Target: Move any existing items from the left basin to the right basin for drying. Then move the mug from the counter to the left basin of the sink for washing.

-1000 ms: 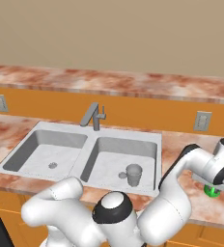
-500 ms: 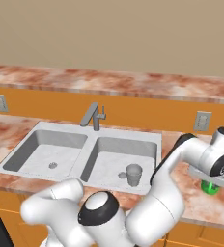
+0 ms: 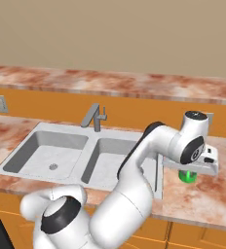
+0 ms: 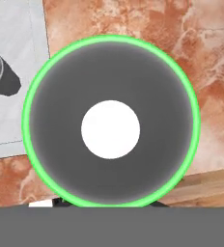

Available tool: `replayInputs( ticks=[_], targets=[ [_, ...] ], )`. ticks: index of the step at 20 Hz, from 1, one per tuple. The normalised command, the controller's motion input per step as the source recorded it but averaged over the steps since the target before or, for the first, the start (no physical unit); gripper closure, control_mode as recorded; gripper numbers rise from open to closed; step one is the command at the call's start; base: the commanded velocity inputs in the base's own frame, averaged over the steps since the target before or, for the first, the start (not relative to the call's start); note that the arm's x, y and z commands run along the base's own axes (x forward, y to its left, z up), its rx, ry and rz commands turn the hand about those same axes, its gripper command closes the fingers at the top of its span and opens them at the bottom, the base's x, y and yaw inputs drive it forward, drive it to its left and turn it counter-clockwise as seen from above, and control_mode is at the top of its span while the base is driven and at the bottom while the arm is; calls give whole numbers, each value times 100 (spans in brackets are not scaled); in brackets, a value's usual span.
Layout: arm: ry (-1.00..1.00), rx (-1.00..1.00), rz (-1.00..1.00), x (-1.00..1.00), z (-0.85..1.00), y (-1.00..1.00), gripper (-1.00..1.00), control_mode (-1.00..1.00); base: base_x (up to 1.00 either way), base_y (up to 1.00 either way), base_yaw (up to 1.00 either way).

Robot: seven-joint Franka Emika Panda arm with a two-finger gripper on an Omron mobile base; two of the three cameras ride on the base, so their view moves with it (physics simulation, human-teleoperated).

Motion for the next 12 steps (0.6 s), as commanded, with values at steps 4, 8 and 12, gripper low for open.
replayInputs(
  ticks=[4,8,12],
  targets=[
    [-1,-5,39,0,42,100,100,-100,0,0,0],
    [0,-5,41,0,39,100,100,-100,0,0,0],
    [0,-1,39,0,49,100,100,-100,0,0,0]
  ],
)
